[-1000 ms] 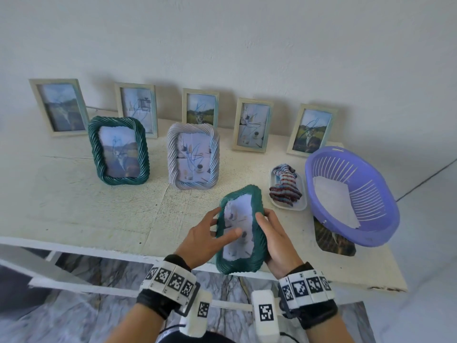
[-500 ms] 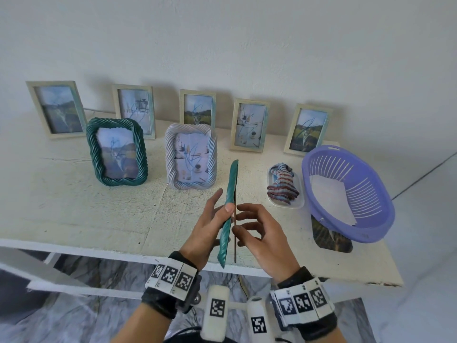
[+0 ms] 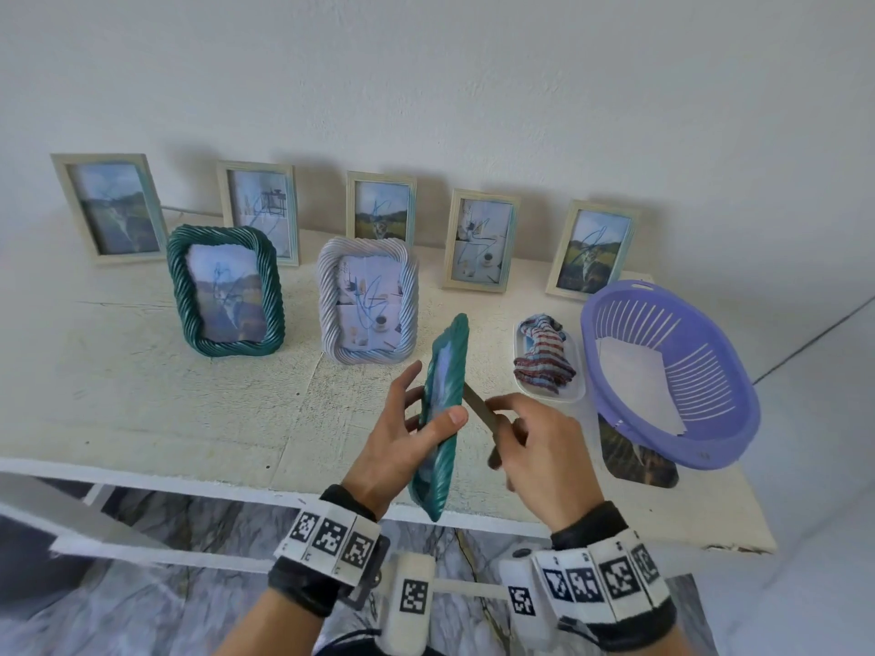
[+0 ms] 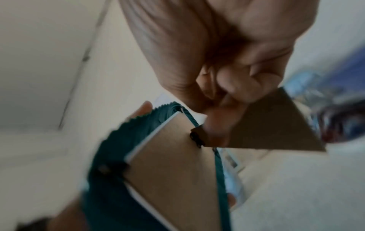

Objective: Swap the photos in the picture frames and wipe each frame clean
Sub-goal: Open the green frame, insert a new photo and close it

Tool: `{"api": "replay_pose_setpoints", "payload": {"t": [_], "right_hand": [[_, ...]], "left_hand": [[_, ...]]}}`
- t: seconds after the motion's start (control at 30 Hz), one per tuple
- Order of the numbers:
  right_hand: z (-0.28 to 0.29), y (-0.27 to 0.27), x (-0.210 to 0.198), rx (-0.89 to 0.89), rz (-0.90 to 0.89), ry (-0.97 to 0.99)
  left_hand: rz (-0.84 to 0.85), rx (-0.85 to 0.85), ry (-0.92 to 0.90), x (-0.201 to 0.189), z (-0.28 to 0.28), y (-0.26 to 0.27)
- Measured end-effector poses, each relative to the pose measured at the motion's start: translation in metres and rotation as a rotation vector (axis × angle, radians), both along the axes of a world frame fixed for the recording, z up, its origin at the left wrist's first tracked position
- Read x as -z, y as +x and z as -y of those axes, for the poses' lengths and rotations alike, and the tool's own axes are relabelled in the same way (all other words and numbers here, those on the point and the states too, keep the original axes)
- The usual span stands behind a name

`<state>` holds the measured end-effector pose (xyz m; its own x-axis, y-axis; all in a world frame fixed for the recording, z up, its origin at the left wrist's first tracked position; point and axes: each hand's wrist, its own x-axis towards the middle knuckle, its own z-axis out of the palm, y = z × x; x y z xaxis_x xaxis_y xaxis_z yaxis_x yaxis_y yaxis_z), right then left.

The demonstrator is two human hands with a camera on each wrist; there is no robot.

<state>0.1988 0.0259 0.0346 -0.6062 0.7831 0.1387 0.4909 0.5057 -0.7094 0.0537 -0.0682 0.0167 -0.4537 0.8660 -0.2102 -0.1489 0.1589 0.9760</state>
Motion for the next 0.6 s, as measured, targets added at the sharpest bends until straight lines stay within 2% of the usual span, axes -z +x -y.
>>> {"api": "replay_pose_setpoints", "payload": {"t": [0.1, 0.17, 0.23, 0.3, 0.33, 0.43, 0.5, 0.6], "right_hand": [[0.004, -0.006, -0.003, 0.081, -0.311, -0.543], [0.005, -0.009, -0.006, 0.102, -0.447, -0.871], [0.002, -0.011, -0.005, 0.081, -0.547, -1.05], [-0.003, -0.012, -0.002, 0.008, -0.644, -1.087], [-0.007, -0.012, -0.002, -0.035, -0.696, -1.105], [-0.021, -0.013, -0.005, -0.092, -0.786, -1.211], [-0.035, -0.016, -0.004, -0.069, -0.79, -1.206], [-0.061, -0.024, 0.0, -0.005, -0.722, -1.105]], "left_hand": [[-0.197, -0.035, -0.015, 0.005, 0.001, 0.002], [-0.329, -0.051, 0.004, 0.01, 0.001, 0.002], [-0.446, -0.036, 0.038, 0.013, 0.001, 0.002], [-0.495, -0.021, 0.074, 0.013, 0.002, 0.001], [-0.464, -0.023, 0.093, 0.013, 0.002, 0.0], [-0.256, -0.093, 0.121, 0.001, -0.004, -0.007], [-0.135, -0.113, 0.136, -0.007, -0.013, -0.015], [-0.119, -0.047, 0.13, -0.018, -0.035, -0.028]]}}
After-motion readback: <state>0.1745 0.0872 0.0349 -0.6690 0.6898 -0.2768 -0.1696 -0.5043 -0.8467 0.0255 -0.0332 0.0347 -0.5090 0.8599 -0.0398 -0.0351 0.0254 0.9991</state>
